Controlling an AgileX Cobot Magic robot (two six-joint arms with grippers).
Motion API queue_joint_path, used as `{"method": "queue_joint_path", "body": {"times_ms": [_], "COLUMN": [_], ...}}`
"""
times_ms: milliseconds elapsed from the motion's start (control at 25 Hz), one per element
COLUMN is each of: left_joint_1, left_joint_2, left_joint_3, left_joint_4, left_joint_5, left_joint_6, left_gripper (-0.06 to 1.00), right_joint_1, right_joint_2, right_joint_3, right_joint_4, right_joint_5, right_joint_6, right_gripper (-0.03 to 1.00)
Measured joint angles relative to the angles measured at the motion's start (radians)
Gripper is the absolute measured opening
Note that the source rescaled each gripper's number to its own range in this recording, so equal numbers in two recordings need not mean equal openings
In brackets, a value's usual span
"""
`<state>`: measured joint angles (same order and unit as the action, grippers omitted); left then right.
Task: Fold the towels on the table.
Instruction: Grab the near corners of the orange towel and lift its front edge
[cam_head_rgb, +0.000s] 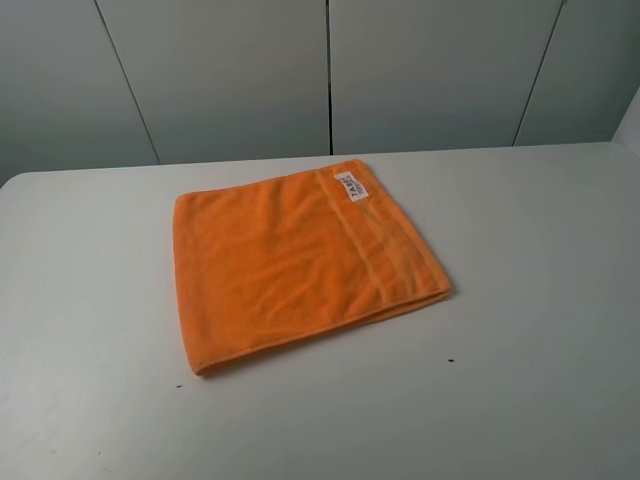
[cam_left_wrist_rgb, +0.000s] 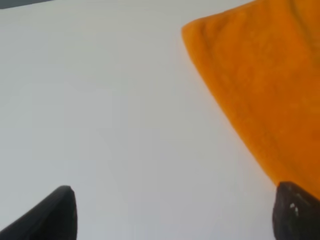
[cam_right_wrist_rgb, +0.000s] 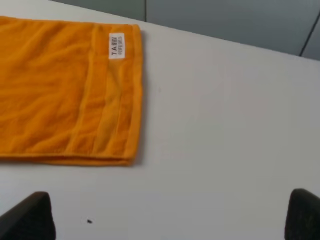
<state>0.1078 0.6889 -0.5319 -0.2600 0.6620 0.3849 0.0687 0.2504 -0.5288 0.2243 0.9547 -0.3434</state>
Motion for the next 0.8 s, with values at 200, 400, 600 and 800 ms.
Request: {"method": "queue_joint_path", "body": {"times_ms": [200, 400, 600, 800], "left_joint_1": [0.0, -0.051, -0.18, -0.309], "left_joint_2": [0.185, 0.325, 0.454, 0.561], "left_joint_3": [-0.049, -0.13, -0.211, -0.259], "left_joint_4": [-0.083, -0.087, -0.044, 0.095], "left_joint_5": [-0.029, -0.049, -0.053, -0.053], "left_joint_6": [0.106, 0.168, 0.208, 0.208], "left_gripper": [1.0, 1.0, 1.0, 1.0], "right_joint_1": [0.048, 0.12, 0.213, 0.317], "right_joint_2": [0.249, 0.503, 0.727, 0.887], "right_joint_3": [-0.002, -0.005, -0.071, -0.163], "right_joint_4": [0.077, 0.092, 0.073, -0.063], "right_joint_5": [-0.137, -0.254, -0.259, -0.211], "right_joint_6": [-0.176, -0.353, -0.434, -0.451], "right_gripper": [1.0, 1.0, 1.0, 1.0]}}
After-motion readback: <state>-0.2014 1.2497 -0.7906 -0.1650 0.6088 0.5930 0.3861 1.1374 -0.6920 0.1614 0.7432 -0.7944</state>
